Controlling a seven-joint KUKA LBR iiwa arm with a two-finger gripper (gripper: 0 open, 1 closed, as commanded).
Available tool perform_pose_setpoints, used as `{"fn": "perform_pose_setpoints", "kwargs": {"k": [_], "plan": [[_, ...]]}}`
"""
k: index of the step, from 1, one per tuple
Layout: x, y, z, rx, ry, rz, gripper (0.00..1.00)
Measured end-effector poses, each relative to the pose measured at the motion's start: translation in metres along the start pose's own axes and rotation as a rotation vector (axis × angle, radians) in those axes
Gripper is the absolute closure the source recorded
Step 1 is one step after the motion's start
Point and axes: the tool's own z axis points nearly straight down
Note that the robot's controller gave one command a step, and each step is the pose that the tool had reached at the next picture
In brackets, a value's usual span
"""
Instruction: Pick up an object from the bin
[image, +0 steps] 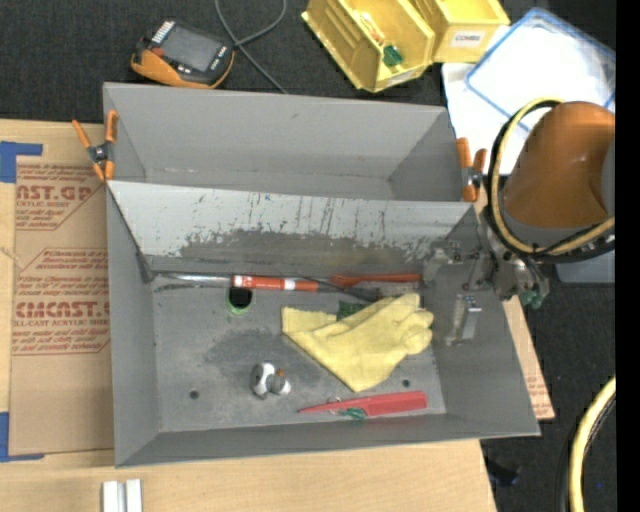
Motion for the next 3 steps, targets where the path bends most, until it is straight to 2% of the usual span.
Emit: {"fn": "perform_pose_setpoints", "kwargs": {"k": [1, 2, 3], "plan": [[-0.002, 0.001, -0.005, 0.001, -0.008, -0.002, 0.0], [-0.006, 0.031, 0.091, 0.002, -0.009, -0.273, 0.0], [-0.006, 0.056, 0.046, 0.006, -0.017, -0.396, 0.0]]}}
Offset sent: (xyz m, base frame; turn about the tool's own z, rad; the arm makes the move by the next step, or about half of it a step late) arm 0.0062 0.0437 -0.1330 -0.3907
